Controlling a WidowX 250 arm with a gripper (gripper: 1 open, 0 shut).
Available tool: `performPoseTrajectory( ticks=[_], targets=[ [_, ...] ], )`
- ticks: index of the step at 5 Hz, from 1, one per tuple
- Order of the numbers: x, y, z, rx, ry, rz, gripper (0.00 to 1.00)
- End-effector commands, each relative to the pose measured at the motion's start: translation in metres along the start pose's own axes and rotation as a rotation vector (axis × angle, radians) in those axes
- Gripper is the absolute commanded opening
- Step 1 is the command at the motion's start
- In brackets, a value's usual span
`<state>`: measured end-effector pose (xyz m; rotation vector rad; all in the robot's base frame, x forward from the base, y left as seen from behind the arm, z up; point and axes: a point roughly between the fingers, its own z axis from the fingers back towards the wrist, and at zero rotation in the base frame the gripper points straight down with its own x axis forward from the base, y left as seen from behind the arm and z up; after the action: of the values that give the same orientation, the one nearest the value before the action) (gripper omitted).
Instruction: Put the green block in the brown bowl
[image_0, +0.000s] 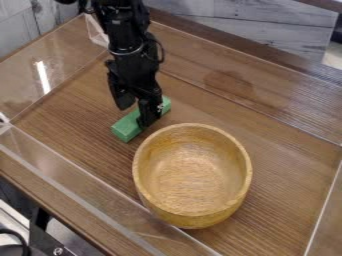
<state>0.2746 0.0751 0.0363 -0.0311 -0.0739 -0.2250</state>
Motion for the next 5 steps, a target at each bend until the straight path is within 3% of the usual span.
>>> performPoseTrajectory(
  ticks=[1, 5],
  targets=[
    [0.0126, 0.0068, 0.0114, 0.025, -0.049, 0.007, 1.0],
    [0.0128, 0.0085, 0.0081, -0.007, -0.034, 0.051, 1.0]
  ],
)
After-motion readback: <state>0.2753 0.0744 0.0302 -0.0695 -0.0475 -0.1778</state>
